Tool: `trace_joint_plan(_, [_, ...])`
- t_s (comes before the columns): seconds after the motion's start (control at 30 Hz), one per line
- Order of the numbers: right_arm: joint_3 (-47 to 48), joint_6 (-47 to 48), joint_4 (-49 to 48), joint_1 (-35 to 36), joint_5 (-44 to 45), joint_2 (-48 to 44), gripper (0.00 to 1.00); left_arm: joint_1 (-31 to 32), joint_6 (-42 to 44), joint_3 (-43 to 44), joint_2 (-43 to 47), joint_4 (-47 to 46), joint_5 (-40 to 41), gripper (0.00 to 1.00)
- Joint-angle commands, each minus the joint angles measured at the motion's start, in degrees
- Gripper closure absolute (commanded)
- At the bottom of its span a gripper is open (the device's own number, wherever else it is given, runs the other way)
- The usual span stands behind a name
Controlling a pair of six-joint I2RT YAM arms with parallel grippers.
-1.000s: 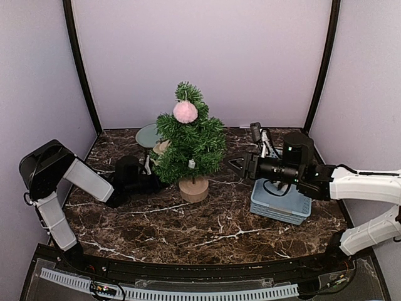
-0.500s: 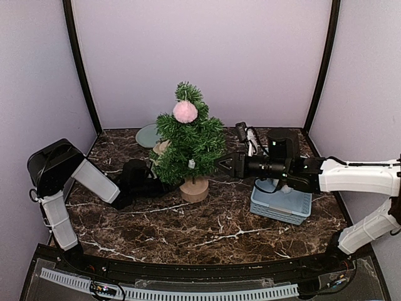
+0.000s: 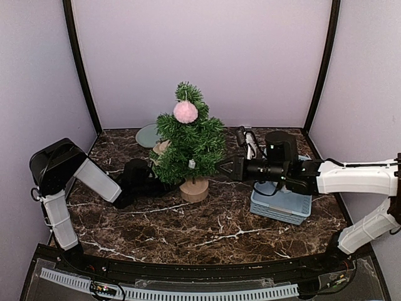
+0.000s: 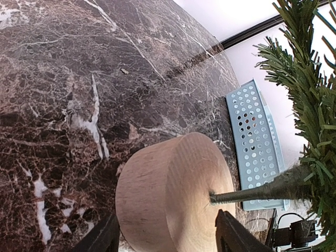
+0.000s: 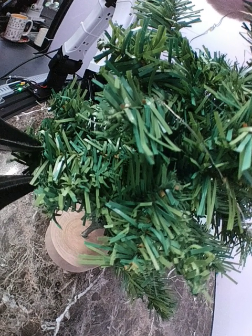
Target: Decorate the small christmas tree
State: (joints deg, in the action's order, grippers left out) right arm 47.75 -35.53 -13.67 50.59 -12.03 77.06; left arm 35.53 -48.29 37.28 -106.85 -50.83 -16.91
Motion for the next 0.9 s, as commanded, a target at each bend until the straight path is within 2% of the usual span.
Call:
trace_joint_plan(0.0, [-2.26, -0.80, -2.25, 0.55, -0.27, 0.64, 0.87, 0.16, 0.40, 0.87, -0.01, -0.24, 0.40, 0.36])
trace_joint_plan(0.3, [-4.33, -1.62, -3.41, 0.96, -0.32, 1.31, 0.86, 0.02, 0.22, 1.41, -0.86, -0.49, 0.47, 0.36])
trace_joint_plan(0.57, [-5.07, -0.77, -6.34, 2.45, -1.45, -3.66, 0.59, 0.07, 0.39, 1.49, -0.82, -0.49, 0.21, 0.36])
trace_joint_plan(0.67, [-2.75, -0.14, -4.62, 3.18, -0.78, -3.64, 0.58, 0.07, 0.39, 1.44, -0.82, -0.65, 0.29, 0.36])
trace_joint_plan(0.87, [0.76, 0.27, -4.21, 3.20, 1.07, -0.66, 0.63, 0.02, 0.39, 1.52, -0.82, -0.76, 0.27, 0.36])
